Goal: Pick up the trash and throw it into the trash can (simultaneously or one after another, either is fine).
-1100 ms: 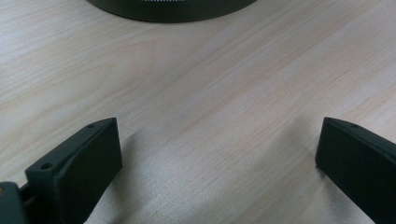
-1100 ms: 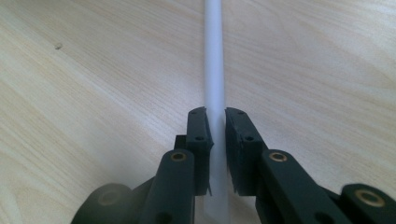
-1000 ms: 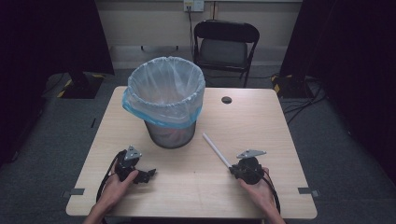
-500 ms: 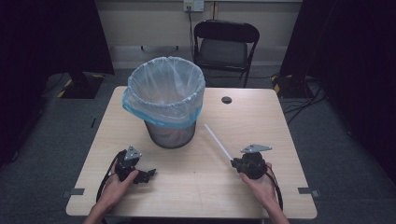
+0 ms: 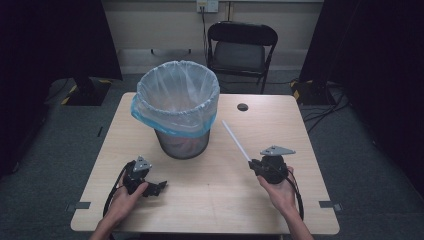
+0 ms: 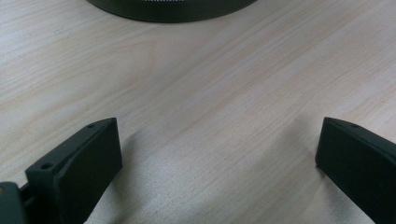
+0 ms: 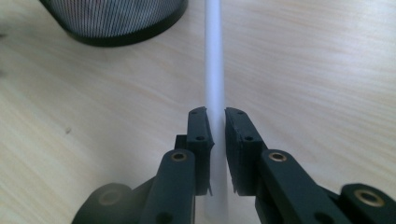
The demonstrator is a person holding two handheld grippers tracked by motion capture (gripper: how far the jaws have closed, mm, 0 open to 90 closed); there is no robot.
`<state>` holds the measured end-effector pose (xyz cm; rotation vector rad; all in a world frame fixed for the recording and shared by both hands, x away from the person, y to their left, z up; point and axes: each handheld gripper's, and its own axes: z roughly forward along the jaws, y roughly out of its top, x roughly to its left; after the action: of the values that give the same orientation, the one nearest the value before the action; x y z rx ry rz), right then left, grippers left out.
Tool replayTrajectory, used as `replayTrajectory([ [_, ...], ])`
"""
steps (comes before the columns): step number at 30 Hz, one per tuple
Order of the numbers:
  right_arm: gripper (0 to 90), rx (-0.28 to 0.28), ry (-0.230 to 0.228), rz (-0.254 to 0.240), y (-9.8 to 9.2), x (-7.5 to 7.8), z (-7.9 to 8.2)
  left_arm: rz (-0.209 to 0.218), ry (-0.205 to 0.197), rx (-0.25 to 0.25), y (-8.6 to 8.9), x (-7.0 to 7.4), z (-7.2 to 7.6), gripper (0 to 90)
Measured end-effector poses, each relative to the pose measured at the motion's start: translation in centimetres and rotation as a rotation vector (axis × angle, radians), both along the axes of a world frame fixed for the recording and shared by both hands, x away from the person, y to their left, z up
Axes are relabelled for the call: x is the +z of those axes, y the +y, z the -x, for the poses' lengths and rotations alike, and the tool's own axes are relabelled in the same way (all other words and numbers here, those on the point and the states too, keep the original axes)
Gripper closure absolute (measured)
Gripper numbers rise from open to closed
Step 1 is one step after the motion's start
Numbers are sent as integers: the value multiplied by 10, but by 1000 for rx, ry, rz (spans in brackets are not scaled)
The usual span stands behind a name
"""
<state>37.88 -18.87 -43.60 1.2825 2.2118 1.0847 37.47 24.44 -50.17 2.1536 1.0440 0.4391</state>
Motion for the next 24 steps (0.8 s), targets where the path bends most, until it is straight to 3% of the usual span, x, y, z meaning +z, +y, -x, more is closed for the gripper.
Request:
replayTrajectory([
  [14, 812, 4, -73, -61, 3, 22, -18, 0, 0, 0, 0, 0, 0, 0],
  [18, 812, -5, -98, -116, 3, 31, -20, 0, 0, 0, 0, 0, 0, 0],
  [24, 813, -25, -133, -125, 3, 45, -25, 0, 0, 0, 0, 0, 0, 0],
])
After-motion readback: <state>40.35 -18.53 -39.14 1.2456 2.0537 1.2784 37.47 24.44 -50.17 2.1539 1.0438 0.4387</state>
